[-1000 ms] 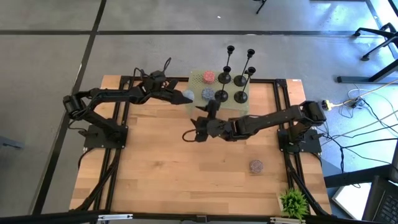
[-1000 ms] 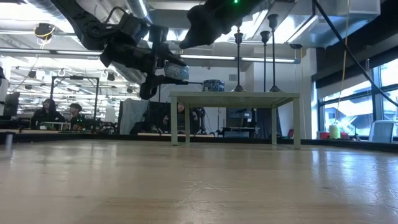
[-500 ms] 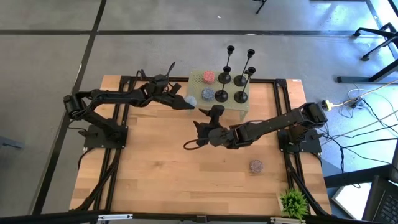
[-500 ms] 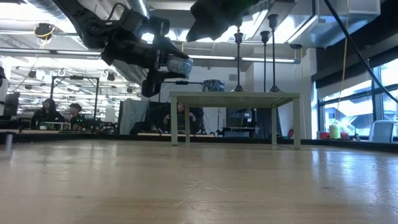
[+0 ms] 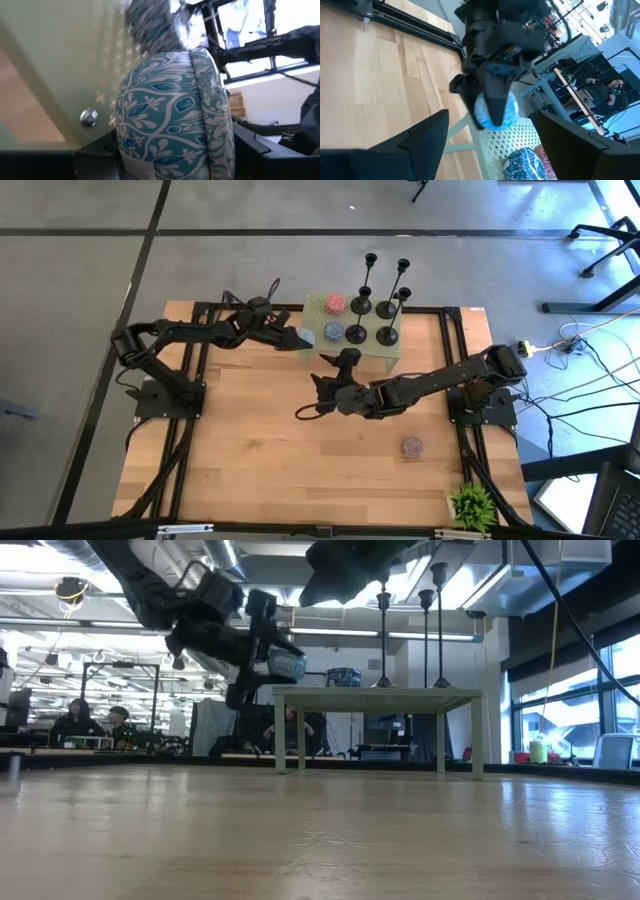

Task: Pick & Place candle stick holders
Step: Put the blue scented candle on the shelf

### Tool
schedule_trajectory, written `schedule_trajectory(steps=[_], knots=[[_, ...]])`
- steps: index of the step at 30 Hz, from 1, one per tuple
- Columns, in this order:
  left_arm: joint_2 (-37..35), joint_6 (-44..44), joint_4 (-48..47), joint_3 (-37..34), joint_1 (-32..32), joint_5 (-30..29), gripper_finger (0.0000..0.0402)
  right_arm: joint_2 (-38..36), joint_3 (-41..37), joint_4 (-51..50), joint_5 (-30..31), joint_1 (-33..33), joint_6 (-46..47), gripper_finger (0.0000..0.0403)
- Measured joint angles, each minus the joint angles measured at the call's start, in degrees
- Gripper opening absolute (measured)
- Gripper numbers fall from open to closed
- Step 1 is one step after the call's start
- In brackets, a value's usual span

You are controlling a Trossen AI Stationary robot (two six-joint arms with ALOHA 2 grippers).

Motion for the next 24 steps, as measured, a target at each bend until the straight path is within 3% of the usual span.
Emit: schedule_trajectory(steps=[6,17,24], knots=[[5.33,-6.06,7.62,0.02,0.32,6.46,0.0212,0.00,0.02,-0.02,0.00,0.00,-0.01,0.0301],[5.77,-8.23,9.61,0.02,2.31,6.65,0.0213,-0.02,0.04,-0.20,0.00,0.00,-0.02,0.0301],[5.77,-8.32,10.14,0.04,2.69,6.90,0.0236,-0.02,0.04,-0.20,-0.02,0.00,-0.02,0.0301]])
